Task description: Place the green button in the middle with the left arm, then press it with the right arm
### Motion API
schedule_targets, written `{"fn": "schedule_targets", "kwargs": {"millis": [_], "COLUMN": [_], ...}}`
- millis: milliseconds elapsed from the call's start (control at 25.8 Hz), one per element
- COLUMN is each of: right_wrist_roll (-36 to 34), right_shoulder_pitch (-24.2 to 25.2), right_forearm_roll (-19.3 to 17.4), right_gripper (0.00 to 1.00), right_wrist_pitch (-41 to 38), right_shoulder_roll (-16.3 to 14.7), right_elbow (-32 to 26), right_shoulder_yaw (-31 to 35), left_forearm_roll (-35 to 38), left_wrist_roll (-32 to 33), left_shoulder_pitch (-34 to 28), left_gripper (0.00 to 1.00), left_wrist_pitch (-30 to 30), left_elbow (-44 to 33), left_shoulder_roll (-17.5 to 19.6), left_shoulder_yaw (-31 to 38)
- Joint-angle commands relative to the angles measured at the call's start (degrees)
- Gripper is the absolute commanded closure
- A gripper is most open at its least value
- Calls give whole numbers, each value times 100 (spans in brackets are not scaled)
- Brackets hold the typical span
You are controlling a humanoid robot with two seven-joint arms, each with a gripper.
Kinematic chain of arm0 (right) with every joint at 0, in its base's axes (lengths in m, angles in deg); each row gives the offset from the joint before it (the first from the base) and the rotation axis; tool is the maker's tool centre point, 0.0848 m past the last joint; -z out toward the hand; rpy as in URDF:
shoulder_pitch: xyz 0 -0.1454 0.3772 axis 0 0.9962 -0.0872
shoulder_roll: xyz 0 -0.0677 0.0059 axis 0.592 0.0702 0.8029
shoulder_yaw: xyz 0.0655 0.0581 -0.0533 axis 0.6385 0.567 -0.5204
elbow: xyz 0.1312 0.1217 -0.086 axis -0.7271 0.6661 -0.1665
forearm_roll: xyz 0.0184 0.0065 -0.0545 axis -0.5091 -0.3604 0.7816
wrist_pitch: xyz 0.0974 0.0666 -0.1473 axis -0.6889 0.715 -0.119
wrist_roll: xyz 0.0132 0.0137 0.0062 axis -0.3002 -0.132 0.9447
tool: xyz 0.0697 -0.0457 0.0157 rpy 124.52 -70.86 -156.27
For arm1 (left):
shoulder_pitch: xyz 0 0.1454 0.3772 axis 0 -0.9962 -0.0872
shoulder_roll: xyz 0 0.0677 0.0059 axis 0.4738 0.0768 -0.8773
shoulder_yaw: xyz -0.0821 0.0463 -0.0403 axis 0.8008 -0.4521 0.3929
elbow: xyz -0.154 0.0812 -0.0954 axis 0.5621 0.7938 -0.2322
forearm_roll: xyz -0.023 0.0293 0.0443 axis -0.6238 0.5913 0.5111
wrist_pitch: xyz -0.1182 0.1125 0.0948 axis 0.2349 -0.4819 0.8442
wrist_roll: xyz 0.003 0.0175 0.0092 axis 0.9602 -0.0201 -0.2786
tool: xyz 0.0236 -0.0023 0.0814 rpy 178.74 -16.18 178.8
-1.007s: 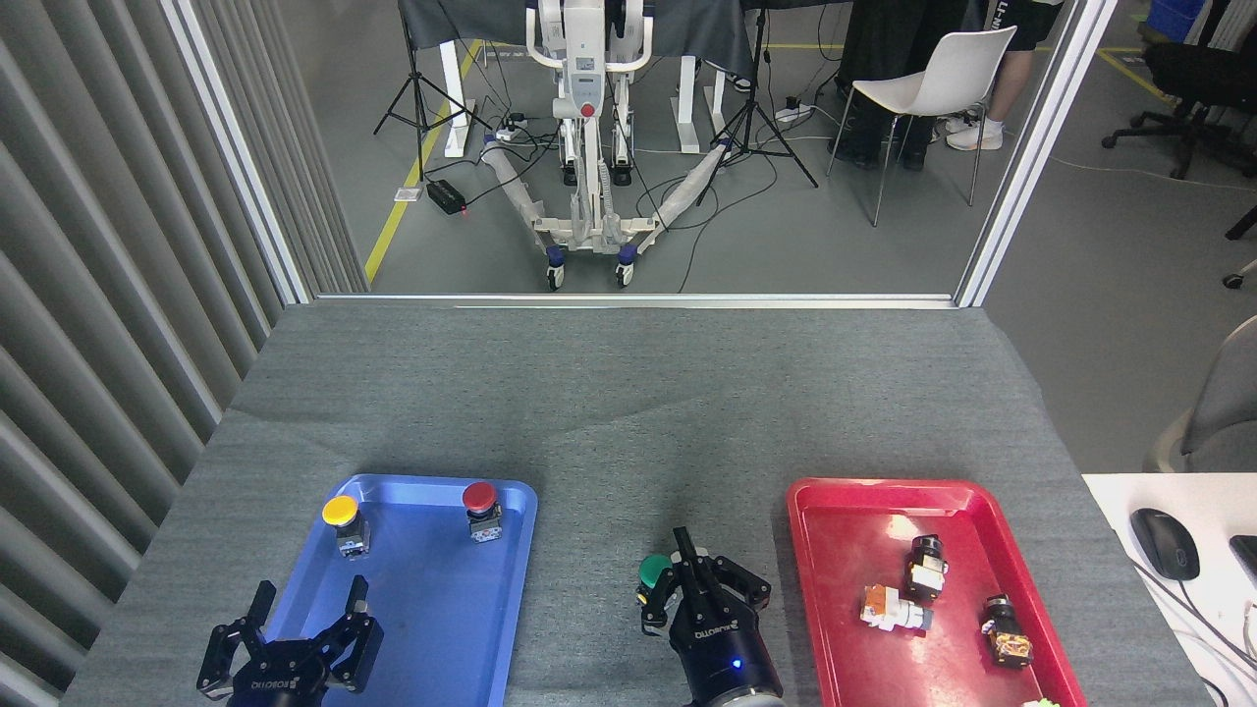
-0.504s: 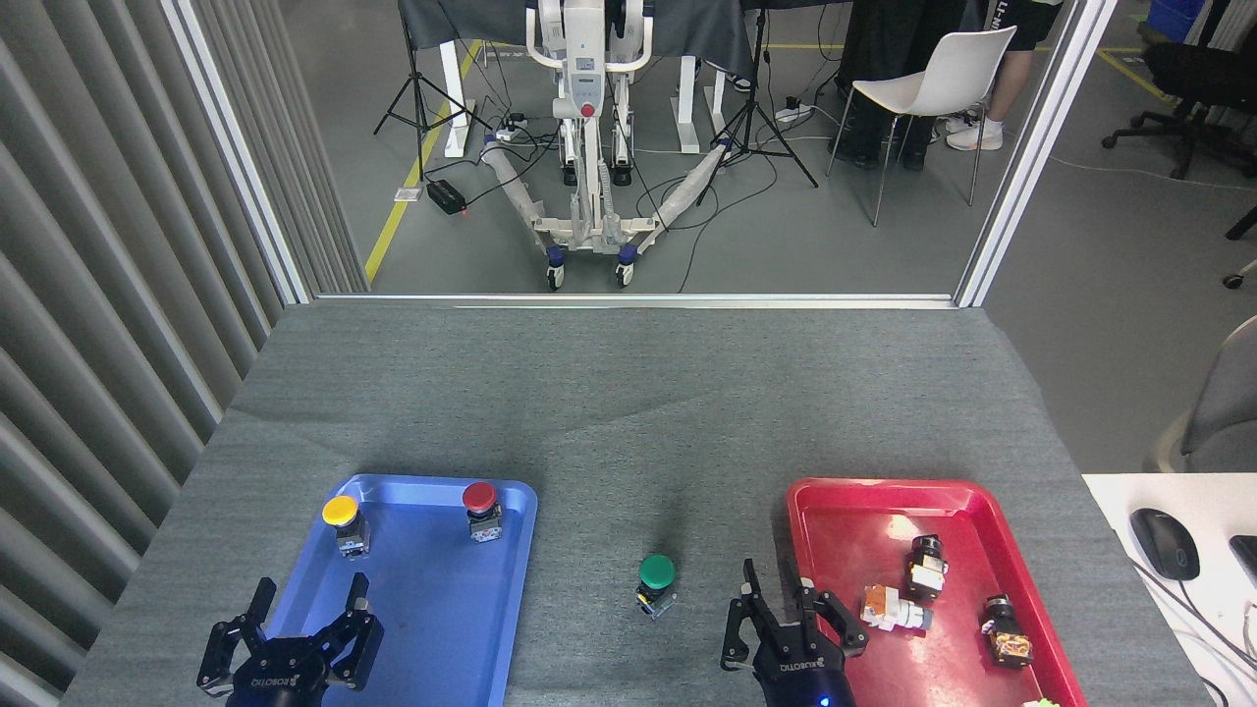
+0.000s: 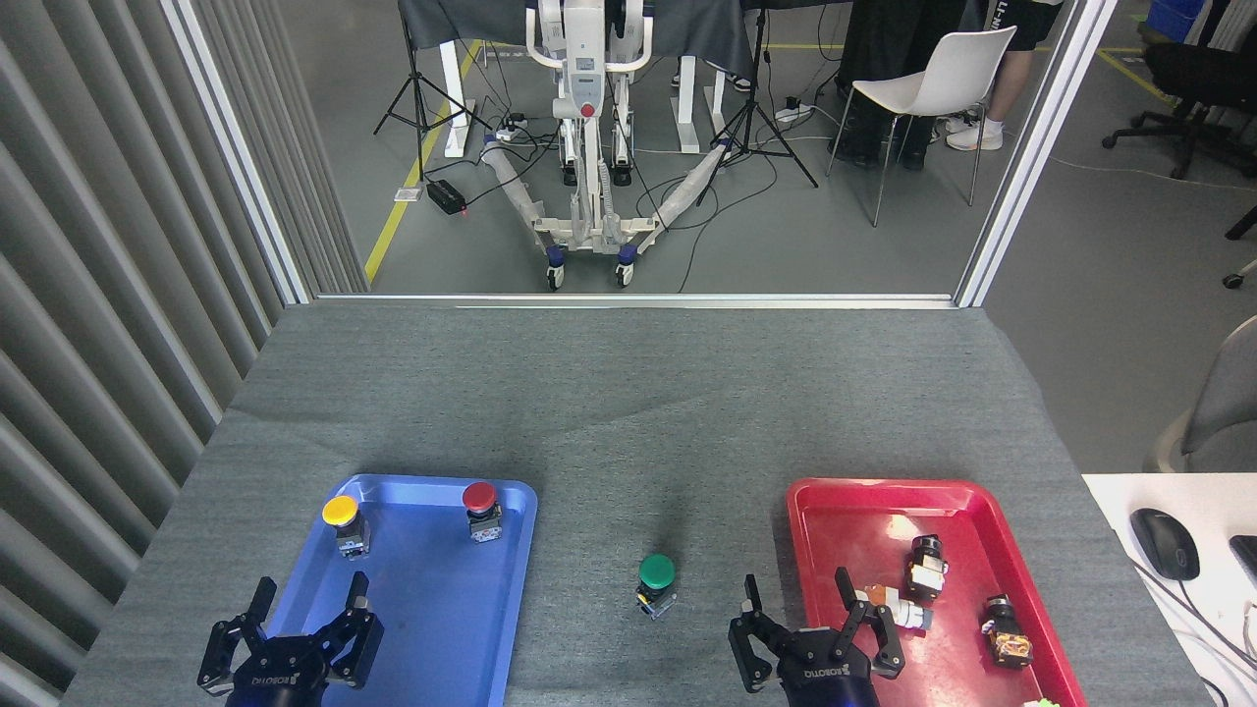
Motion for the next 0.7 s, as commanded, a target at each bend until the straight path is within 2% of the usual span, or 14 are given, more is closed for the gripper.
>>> {"fn": "schedule_targets", "kwargs": {"millis": [0, 658], "right_wrist_roll": [0, 0], "right_shoulder_pitch": [14, 172], "right_forearm_roll": [-5, 4], "right_gripper": [0, 0], "right_wrist_pitch": [19, 28], "right_shoulder_roll": [21, 38], "right_elbow": [-2, -292], "right_shoulder_yaw": [89, 72], "left_forearm_roll": [-8, -246], "left_wrist_roll": [15, 24], "left_shoulder_pitch": [9, 18], "left_gripper": [1, 1], "left_wrist_pitch": [-26, 26], "left_elbow": [10, 45], "left_shoulder_roll": [1, 1], "left_shoulder_yaw": [0, 9]}}
